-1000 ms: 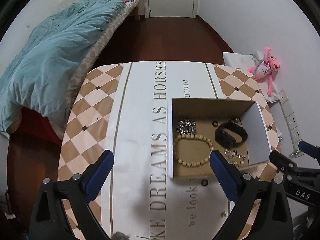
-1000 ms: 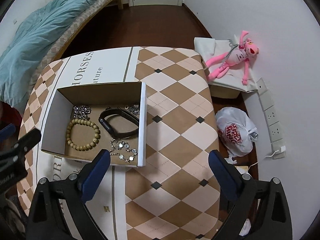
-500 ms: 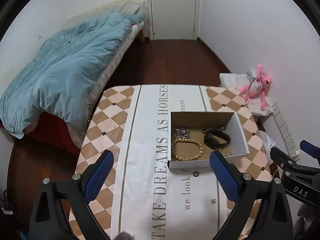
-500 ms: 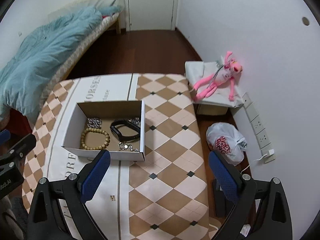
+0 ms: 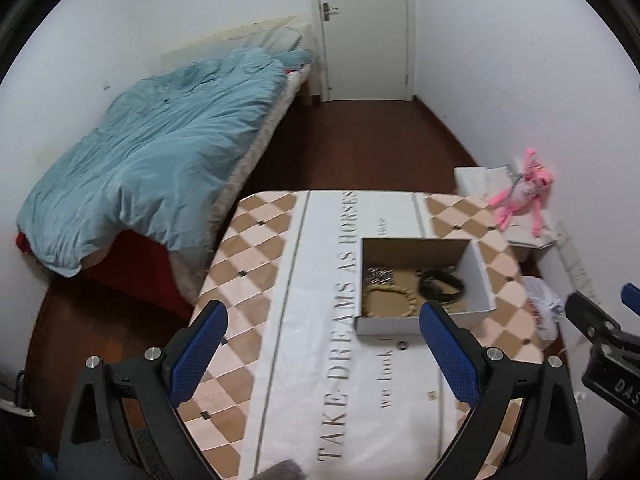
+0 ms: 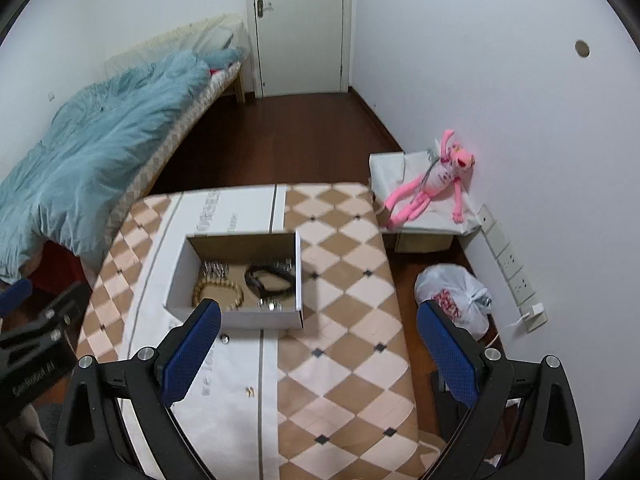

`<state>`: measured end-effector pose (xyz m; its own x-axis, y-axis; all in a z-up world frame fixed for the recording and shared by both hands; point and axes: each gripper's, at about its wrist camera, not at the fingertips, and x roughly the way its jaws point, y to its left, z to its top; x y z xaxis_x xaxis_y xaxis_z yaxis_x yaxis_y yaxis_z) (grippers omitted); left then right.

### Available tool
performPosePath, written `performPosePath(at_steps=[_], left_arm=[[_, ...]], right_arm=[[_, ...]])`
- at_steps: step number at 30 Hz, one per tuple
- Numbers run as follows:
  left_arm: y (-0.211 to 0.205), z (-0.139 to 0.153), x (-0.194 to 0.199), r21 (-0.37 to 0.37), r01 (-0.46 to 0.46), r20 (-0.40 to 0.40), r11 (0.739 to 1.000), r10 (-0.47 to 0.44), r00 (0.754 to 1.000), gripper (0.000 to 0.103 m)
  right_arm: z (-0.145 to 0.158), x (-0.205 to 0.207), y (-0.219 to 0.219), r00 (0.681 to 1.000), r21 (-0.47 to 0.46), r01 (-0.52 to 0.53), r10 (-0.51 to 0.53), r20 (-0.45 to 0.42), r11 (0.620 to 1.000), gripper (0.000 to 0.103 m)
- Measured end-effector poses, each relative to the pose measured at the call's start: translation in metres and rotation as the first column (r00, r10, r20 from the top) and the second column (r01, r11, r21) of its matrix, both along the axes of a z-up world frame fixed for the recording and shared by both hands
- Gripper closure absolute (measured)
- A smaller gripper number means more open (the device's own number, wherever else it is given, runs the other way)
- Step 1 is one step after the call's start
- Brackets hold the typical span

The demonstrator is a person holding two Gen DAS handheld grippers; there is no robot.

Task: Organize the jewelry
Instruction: 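Lift both open tools away from the box, then lower the left tool toward the small black ring on the table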

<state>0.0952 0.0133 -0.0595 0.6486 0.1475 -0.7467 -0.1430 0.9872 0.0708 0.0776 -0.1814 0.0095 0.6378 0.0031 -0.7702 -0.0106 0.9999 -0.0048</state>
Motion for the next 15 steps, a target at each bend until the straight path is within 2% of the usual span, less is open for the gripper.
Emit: performPosePath(at_steps=[4, 6, 7, 9, 12, 15], left_arm=[[0.009, -0.041, -0.004, 0.021, -0.029, -0.068, 0.999, 0.030, 0.997, 0.005], [0.014, -0.071, -0.005, 0.046, -0.044, -0.125, 0.998, 0.049, 0.991, 0.005], [0.016, -0.082, -0.006, 0.053, -0.048, -0.148, 0.997, 0.055, 0.988, 0.005], [0.022, -0.106, -0.008, 0.054, -0.057, -0.202, 0.997, 0.066, 0.977, 0.005], [0.031, -0.135, -0.012, 0.058, -0.076, -0.265, 0.995, 0.089, 0.960, 0.005], [0.039, -0.150, -0.017, 0.063, -0.093, -0.292, 0.994, 0.107, 0.950, 0.005]], right_arm=[[-0.051, -0.002, 0.007, 0.994, 0.018, -0.029, 0.030, -0.107, 0.999, 0.003], [-0.081, -0.004, 0.013, 0.987, 0.032, -0.042, 0.046, -0.152, 0.999, 0.006], [-0.096, -0.005, 0.016, 0.982, 0.043, -0.054, 0.061, -0.177, 0.998, 0.009], [-0.126, -0.008, 0.026, 0.972, 0.064, -0.076, 0.088, -0.219, 0.995, 0.030], [-0.161, -0.011, 0.041, 0.958, 0.081, -0.103, 0.121, -0.258, 0.991, 0.036], [-0.180, -0.014, 0.056, 0.955, 0.079, -0.133, 0.149, -0.255, 0.988, 0.044]])
